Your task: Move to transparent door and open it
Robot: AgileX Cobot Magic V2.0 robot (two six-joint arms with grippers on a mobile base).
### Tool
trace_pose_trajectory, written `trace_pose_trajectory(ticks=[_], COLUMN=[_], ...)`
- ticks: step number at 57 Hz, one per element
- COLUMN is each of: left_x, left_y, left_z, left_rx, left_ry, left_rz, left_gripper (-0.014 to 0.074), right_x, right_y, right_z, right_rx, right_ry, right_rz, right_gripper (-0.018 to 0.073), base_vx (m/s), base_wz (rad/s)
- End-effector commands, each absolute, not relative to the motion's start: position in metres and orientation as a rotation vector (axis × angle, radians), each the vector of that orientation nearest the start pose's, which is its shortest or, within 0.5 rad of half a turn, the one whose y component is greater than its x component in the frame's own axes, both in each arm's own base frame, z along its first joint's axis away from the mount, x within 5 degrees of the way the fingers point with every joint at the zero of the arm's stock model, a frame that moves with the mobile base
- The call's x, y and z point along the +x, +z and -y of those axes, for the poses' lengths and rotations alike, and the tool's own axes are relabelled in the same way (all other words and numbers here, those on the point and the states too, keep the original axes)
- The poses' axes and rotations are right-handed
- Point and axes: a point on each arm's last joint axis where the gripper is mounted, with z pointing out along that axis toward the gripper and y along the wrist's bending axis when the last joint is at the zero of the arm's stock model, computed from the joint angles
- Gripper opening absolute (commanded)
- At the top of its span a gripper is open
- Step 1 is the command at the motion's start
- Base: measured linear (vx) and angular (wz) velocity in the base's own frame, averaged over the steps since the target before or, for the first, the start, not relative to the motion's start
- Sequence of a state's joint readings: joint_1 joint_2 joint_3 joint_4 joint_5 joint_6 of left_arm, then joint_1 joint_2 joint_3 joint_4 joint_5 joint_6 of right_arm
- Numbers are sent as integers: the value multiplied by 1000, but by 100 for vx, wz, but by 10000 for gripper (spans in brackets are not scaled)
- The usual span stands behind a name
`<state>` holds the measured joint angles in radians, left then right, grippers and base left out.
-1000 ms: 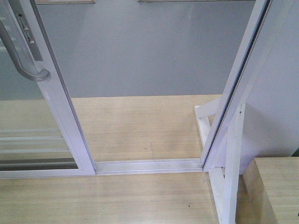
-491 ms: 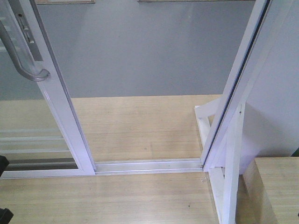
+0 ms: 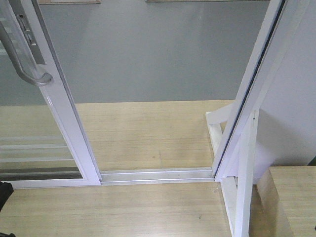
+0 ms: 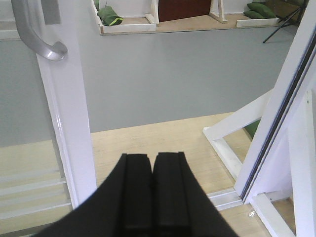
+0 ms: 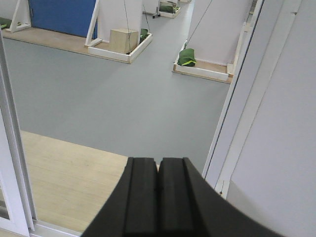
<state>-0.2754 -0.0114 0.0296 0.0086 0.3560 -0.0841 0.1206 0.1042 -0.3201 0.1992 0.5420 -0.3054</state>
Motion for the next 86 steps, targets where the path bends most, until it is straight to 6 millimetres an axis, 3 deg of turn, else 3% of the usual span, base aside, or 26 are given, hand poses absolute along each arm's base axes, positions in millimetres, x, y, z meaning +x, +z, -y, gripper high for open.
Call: trace_pose_trajectory(ticks=[1,23,29,34,47,57,86], left_x=[52,52,52,52,52,52,52], left_y=[173,173,173,173,173,173,173], left_z=[15,15,15,15,15,15,15], left_rx=[171,172,172,172,172,172,171], left_ry=[-262,-261,-261,-261,-261,-261,-262], left_rz=[-1792,-1793,-1793,-1793,-1793,-1793,-1790], left_gripper=[-6,-6,-6,-6,-6,-6,-6], right_x=[44,44,45,52,65,55,56], right_y=[281,281,278,261,191,191,191], right_z=[-14,-14,-10,-9,-8,-5,-4], right_rx=[-270,-271,-306,-281,-81,-112,-75], right_ry=[75,75,-11,-22,105,44,34], right_rz=[-1689,-1690,-1690,-1703,-1651,-1620,-1617], right_gripper=[-1,-1,-1,-1,-1,-1,-1], base_vx=[0,0,0,0,0,0,0], base_wz=[0,0,0,0,0,0,0])
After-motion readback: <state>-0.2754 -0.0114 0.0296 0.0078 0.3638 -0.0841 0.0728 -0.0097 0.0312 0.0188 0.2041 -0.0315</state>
